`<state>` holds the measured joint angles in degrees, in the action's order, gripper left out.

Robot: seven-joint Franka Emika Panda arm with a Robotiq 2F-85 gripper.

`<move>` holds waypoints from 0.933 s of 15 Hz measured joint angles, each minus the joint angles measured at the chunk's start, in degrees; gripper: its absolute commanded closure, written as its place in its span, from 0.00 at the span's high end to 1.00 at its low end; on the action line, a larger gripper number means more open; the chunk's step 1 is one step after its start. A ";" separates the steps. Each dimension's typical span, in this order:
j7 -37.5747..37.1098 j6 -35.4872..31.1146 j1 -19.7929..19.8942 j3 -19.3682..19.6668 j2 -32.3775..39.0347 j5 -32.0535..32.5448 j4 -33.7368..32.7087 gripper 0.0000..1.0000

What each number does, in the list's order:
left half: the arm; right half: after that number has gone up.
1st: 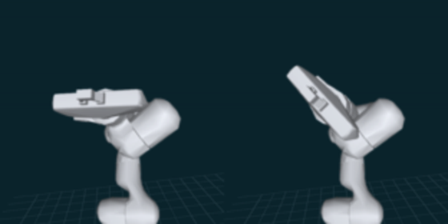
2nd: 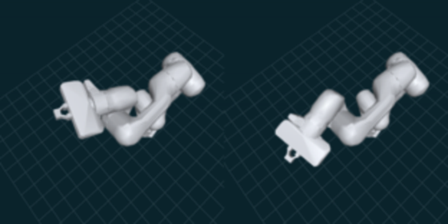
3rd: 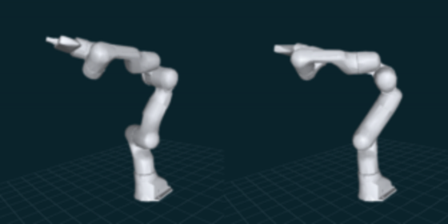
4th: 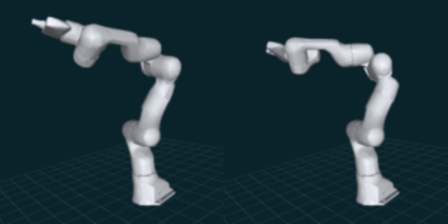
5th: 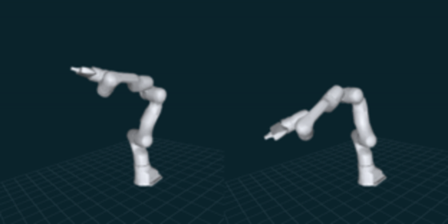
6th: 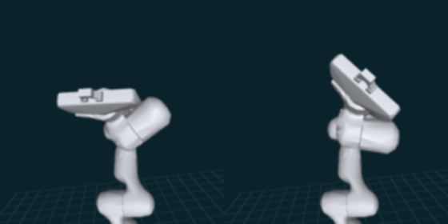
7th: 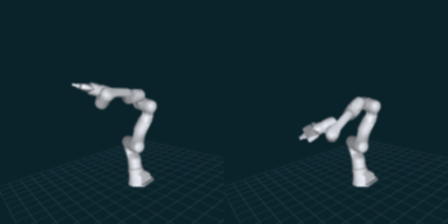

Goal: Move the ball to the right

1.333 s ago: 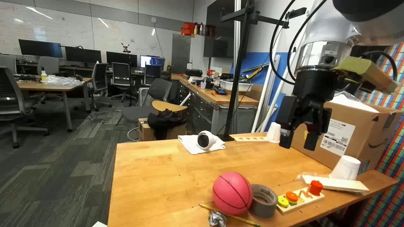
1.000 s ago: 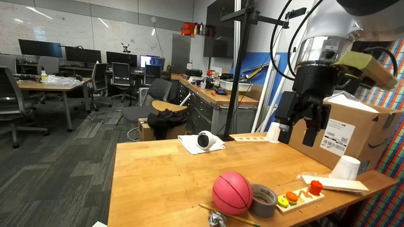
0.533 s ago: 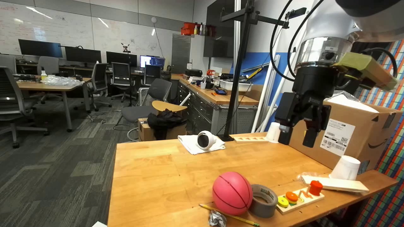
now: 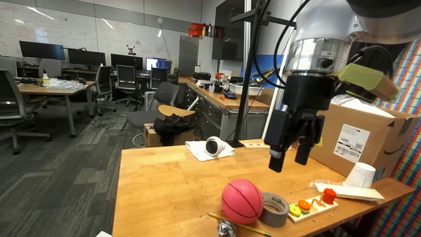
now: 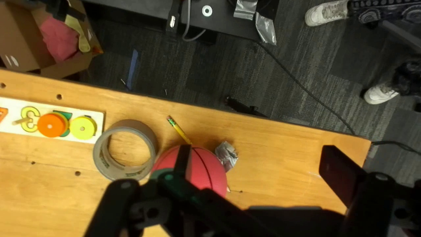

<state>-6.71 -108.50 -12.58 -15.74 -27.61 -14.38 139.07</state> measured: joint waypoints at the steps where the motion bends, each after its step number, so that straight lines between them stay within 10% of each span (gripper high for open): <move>1: -0.01 -1.80 -0.89 -1.20 0.43 0.00 -0.01 1.00; 14: 15.71 -21.88 -7.77 -2.80 20.27 -6.93 -3.12 1.00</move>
<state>9.01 -130.38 -20.35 -18.54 -7.35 -21.31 135.95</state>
